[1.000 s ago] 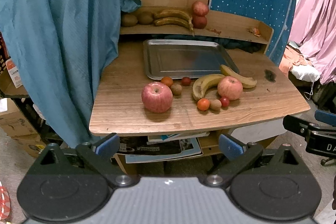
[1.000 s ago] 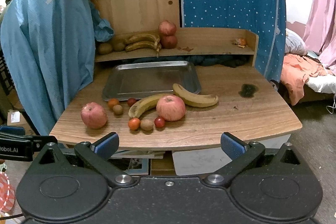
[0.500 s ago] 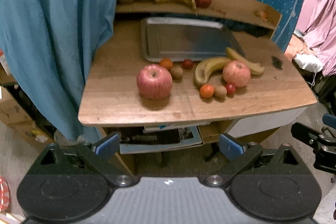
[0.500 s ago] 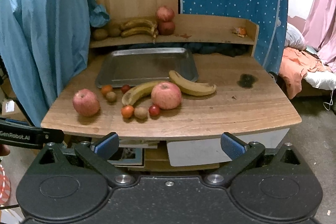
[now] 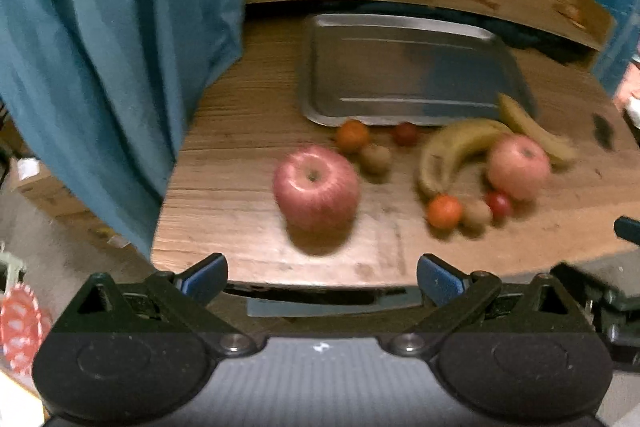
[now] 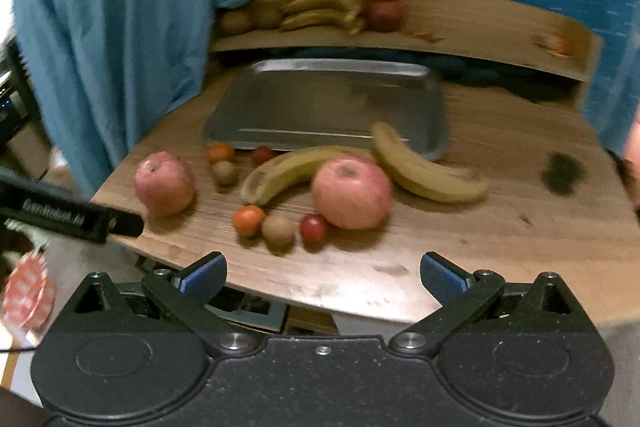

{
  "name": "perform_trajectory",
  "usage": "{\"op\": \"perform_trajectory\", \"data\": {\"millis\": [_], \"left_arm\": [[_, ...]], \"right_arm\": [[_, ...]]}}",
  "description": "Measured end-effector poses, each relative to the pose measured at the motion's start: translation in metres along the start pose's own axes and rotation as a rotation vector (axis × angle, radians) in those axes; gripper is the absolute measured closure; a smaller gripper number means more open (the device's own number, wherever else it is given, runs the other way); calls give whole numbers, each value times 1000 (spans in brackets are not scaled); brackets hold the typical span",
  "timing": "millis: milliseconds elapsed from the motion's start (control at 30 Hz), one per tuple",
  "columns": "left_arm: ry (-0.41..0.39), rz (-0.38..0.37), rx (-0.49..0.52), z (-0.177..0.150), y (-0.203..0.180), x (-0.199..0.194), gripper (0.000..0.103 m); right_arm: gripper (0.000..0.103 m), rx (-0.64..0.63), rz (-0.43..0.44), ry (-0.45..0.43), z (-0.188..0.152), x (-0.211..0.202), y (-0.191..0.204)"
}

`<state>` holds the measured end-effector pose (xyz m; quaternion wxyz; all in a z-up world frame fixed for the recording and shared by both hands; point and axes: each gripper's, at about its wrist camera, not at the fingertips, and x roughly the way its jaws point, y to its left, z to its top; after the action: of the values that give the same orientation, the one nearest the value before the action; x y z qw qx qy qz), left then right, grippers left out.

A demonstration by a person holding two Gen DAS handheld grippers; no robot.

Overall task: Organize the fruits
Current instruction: 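Move the right gripper to a tangerine while the left gripper approaches the large red apple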

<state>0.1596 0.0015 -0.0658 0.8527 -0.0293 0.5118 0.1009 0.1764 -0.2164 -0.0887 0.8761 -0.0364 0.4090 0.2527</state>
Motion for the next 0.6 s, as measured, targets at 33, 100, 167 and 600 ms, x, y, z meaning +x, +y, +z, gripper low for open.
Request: {"op": "perform_trajectory", "data": {"millis": [33,100,167,600], "left_arm": [[2,12,-13,3,1,1,0],[11,38,-27,8,2,4,0],[25,53,-39,12,2,8,0],[79,6,22,40,9,42,0]], "right_arm": [[1,-21,27,6,4,4,1],[1,-68,78,18,11,13,3],[1,-116,114,25,16,22,8],[8,-271,182,104,42,67,41]]}}
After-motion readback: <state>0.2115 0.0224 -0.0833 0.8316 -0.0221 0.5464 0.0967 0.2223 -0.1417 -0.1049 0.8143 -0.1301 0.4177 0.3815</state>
